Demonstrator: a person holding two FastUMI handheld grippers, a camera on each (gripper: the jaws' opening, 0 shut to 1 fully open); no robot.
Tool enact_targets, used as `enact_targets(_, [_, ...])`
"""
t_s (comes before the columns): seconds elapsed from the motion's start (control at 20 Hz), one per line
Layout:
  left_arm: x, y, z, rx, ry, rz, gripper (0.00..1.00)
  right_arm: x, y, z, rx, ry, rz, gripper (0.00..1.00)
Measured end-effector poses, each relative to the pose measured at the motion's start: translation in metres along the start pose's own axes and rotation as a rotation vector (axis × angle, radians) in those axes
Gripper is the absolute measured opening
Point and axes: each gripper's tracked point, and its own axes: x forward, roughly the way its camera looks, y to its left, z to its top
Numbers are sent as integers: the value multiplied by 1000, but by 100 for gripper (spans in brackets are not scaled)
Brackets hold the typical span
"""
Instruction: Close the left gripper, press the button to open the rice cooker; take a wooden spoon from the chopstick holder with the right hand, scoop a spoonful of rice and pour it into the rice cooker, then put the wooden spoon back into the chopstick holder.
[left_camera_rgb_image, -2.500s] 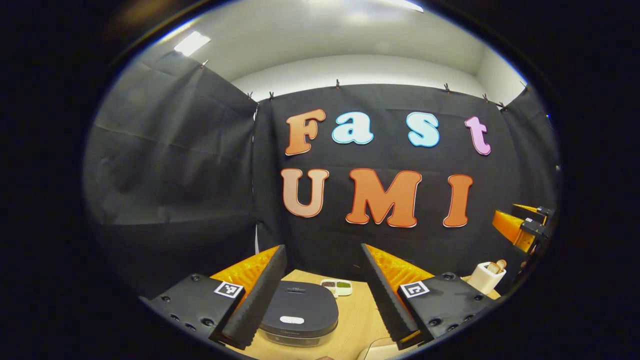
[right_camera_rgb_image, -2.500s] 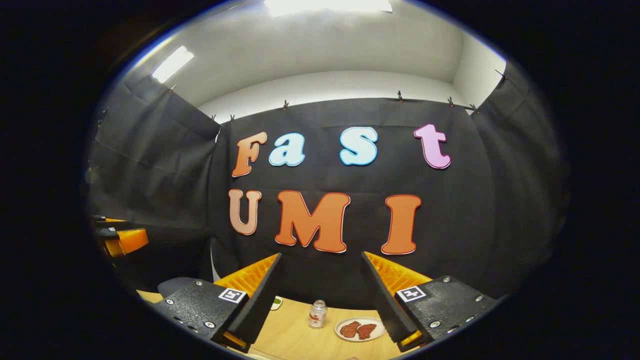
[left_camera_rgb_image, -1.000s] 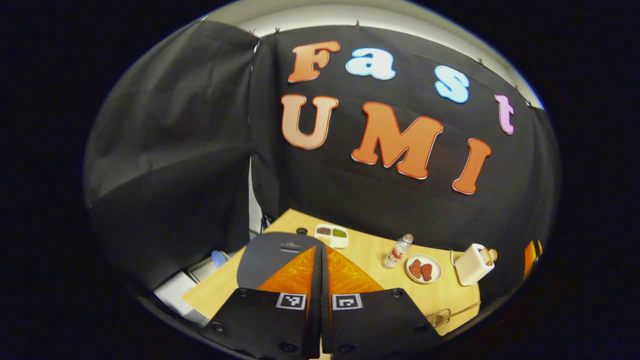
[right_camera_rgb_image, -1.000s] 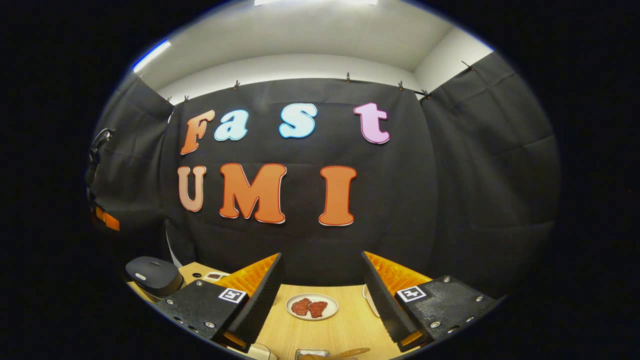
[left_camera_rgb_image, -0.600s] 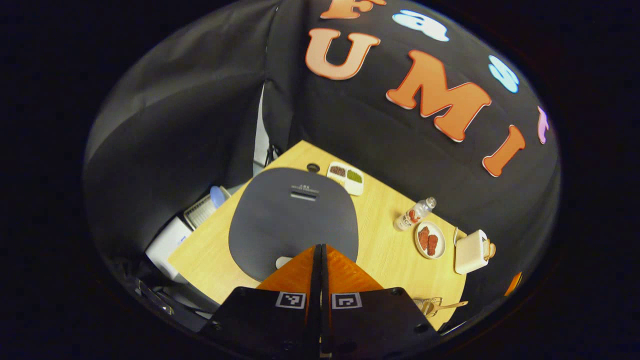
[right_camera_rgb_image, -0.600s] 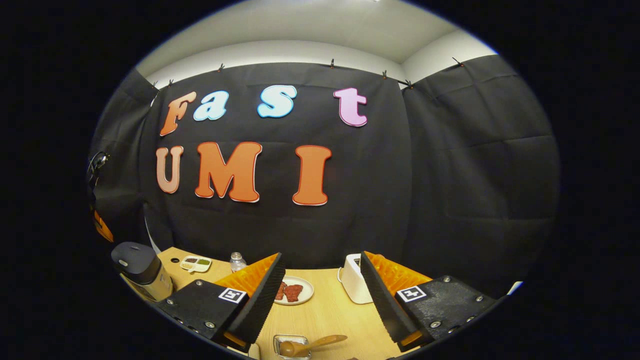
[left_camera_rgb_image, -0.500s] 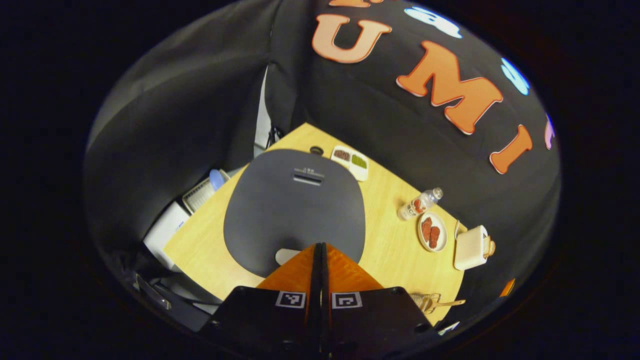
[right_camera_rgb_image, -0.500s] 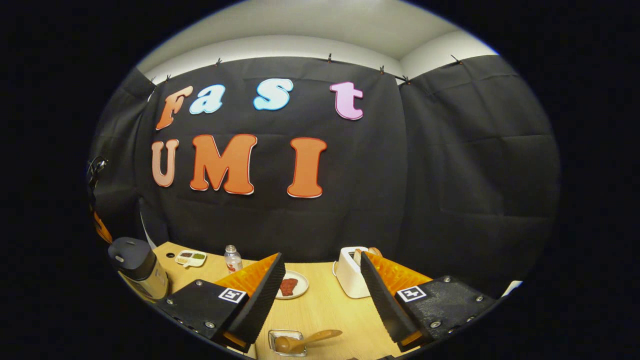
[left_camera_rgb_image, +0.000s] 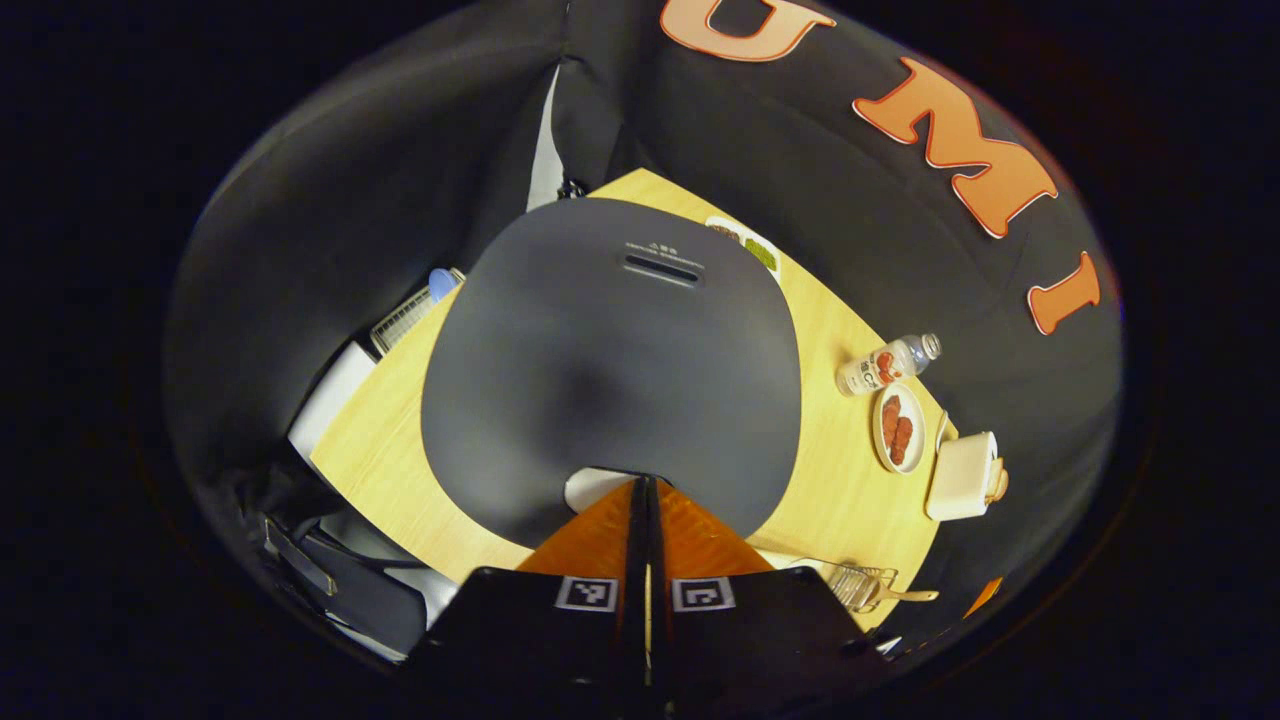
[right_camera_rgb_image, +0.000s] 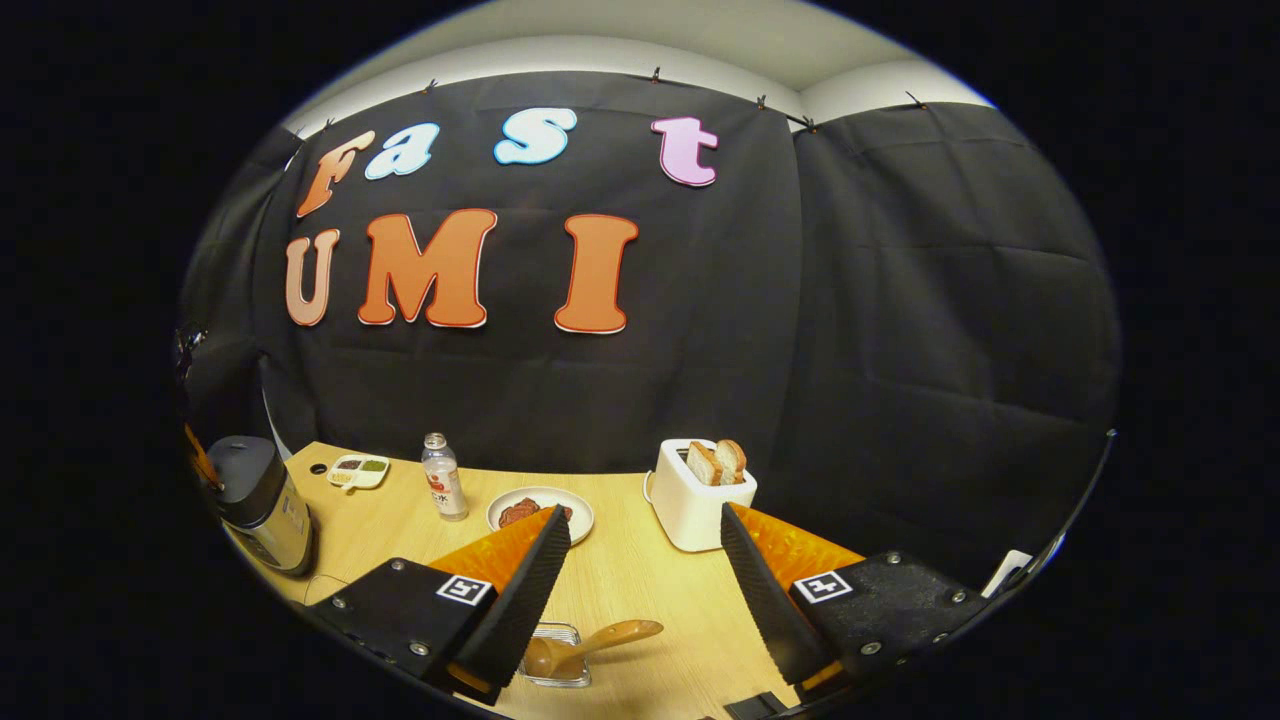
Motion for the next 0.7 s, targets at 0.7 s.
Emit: enact_targets(0.7, [-116,-37,96,116,-584,-17,6,10,-3,-79,87,222,68,94])
